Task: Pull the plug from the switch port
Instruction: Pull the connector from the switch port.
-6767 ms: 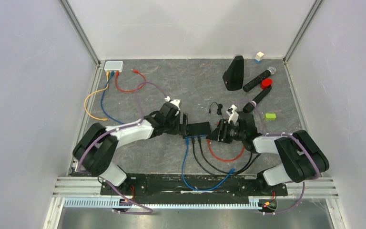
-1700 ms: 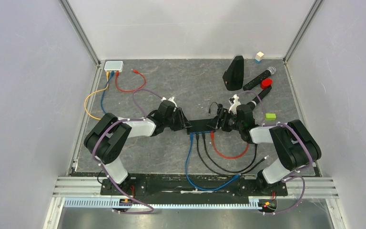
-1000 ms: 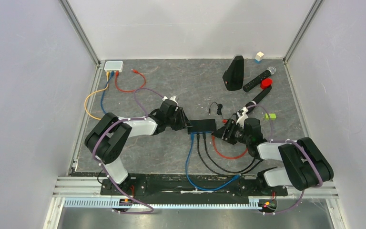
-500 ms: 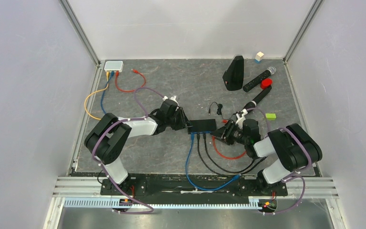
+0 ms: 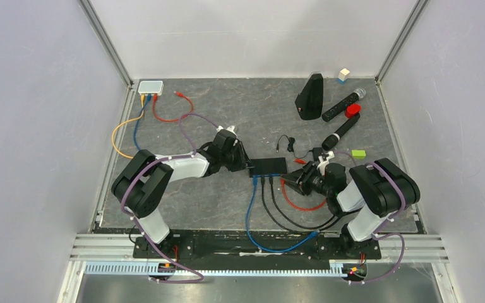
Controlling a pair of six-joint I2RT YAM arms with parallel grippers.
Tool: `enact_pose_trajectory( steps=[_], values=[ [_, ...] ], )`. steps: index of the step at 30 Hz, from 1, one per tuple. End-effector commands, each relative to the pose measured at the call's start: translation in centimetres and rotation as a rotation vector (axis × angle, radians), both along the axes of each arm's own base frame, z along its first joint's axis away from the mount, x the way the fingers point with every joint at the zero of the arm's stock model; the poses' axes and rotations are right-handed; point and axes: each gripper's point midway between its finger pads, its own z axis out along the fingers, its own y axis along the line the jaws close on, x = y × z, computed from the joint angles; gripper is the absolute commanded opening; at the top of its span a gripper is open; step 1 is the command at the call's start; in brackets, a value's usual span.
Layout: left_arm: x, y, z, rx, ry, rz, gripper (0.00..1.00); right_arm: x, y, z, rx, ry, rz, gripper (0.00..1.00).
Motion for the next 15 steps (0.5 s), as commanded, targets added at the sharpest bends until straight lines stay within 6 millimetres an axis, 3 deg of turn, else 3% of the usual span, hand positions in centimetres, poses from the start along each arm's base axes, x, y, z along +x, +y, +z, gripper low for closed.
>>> enact_pose_trajectory(
  steps=[1,6,15],
  values=[
    [-3.0,3.3,-4.4,0.209,0.108,-0.046,0.22,-0.3,-1.5,-3.1,-0.069,0.113,-0.076,0.44],
    [-3.0,3.1,-4.6,0.199,0.112,-0.056,0.26,0.0,-1.3,-3.0,-0.048,0.115,-0.084,0.42],
    [-3.1,1.4,-4.5,0.111,0.113,-0.087,0.43,-0.9,-1.5,-3.7,-0.060,0.129,-0.068,0.38]
  ],
)
